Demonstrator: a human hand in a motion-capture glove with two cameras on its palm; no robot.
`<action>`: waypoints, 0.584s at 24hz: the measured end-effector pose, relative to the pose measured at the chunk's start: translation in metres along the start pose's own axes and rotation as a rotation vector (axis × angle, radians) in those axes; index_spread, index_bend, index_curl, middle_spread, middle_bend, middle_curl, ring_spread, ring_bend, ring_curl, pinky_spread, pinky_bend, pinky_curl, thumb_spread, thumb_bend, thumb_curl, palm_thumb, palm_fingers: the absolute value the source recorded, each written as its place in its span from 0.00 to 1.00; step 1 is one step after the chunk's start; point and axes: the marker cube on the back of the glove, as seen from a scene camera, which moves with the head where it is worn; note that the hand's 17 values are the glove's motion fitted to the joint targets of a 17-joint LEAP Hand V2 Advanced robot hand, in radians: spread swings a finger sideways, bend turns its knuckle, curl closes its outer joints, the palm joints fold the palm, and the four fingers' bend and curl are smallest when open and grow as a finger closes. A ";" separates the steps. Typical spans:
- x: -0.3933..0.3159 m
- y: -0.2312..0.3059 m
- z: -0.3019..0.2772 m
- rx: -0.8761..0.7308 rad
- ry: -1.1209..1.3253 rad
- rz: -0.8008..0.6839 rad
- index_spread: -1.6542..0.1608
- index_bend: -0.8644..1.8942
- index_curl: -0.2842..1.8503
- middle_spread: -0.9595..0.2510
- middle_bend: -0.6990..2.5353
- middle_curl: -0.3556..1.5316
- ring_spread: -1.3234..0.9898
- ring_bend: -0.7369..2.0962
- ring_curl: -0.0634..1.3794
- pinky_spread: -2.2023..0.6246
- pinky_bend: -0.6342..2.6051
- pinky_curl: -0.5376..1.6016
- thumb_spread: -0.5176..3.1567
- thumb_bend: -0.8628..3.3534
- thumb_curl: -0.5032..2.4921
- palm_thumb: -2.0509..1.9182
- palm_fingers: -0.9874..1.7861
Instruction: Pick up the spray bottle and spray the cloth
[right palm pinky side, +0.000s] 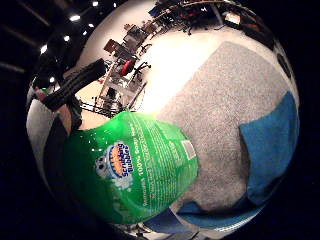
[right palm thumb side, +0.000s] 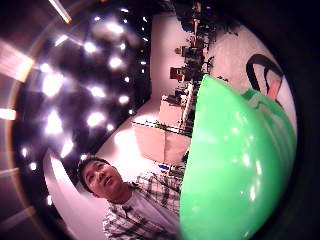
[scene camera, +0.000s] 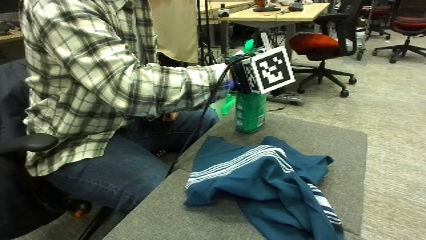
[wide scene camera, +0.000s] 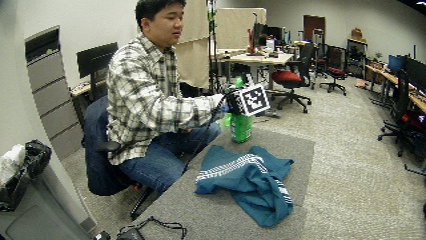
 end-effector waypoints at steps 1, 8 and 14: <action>0.001 -0.002 0.000 0.009 -0.001 -0.001 0.80 0.44 0.41 0.71 0.39 0.46 0.48 0.45 0.38 0.72 0.31 0.43 0.15 0.20 0.43 0.79 0.82; 0.006 0.002 -0.005 -0.023 -0.024 0.006 0.80 0.44 0.41 0.71 0.38 0.46 0.49 0.45 0.38 0.73 0.31 0.43 0.16 0.20 0.43 0.79 0.81; 0.005 0.001 -0.004 -0.042 -0.052 -0.010 0.80 0.43 0.41 0.72 0.37 0.46 0.49 0.44 0.37 0.73 0.31 0.43 0.17 0.20 0.43 0.79 0.80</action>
